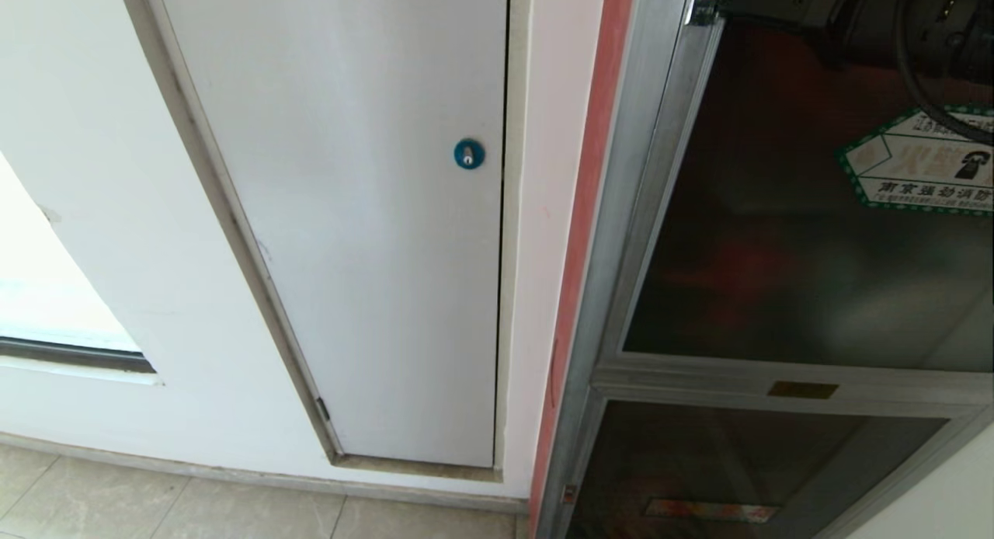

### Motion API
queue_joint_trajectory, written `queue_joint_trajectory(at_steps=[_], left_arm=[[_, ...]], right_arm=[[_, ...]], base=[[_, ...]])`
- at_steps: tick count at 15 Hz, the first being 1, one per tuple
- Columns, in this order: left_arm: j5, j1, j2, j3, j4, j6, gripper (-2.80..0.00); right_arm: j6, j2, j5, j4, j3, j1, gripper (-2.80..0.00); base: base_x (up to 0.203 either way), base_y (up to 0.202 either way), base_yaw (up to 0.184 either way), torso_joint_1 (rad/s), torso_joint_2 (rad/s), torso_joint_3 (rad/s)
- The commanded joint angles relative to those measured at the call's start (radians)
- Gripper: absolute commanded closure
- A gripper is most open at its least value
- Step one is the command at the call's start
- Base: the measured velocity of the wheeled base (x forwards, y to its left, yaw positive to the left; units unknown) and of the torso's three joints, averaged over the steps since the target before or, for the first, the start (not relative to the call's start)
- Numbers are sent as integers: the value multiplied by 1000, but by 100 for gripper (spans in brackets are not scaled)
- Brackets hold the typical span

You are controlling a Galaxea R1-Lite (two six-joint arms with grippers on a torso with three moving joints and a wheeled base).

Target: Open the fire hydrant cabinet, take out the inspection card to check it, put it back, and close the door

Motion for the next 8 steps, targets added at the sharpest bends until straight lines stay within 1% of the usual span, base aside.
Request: queue_joint_trajectory(at_steps=[1, 8], left_arm=[[1, 0, 1, 5, -1, 0, 0], [1, 0, 1, 5, -1, 0, 0]], right_arm=[[0, -45, 7, -2, -7, 20, 0], [-6, -61, -73, 14, -98, 86, 0]], base=[[0, 0, 0, 0, 0, 0], [0, 0, 0, 0, 0, 0]])
